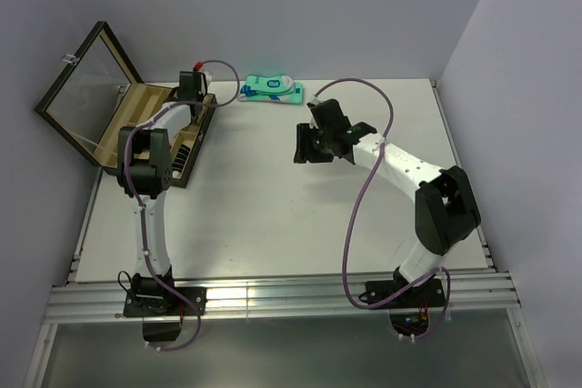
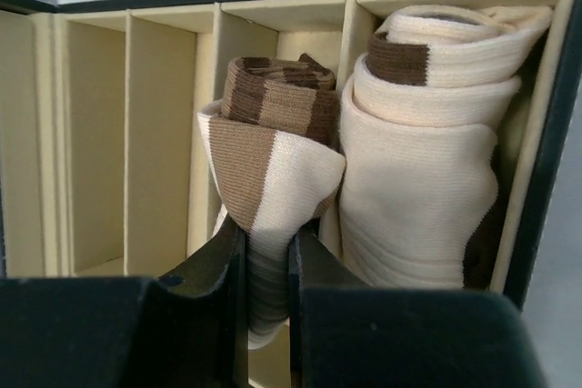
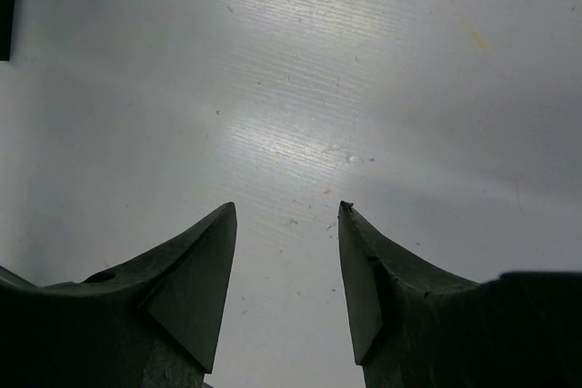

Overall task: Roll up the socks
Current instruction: Place the sock in the storage box.

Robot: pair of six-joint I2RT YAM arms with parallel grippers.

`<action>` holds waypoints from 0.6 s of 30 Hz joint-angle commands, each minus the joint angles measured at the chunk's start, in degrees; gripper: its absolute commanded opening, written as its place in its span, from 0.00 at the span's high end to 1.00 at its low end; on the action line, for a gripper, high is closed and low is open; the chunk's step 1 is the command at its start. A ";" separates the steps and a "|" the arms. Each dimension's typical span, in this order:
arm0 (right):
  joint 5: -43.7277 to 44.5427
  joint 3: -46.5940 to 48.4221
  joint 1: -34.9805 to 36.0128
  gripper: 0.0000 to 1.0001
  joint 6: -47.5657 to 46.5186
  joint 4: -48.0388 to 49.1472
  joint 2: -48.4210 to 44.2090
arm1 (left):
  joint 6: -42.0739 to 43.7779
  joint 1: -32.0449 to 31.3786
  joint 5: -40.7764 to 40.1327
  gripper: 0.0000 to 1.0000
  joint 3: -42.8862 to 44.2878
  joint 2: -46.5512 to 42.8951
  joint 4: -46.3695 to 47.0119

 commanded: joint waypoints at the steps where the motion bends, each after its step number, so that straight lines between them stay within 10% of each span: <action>1: 1.16 0.02 0.66 0.44 -1.05 0.54 -0.15 | -4.10 -0.03 8.10 1.00 3.81 2.37 -9.27; 18: 2.91 0.90 1.71 0.44 -1.58 -1.75 0.91 | -4.81 6.39 20.23 1.00 13.48 8.78 -23.33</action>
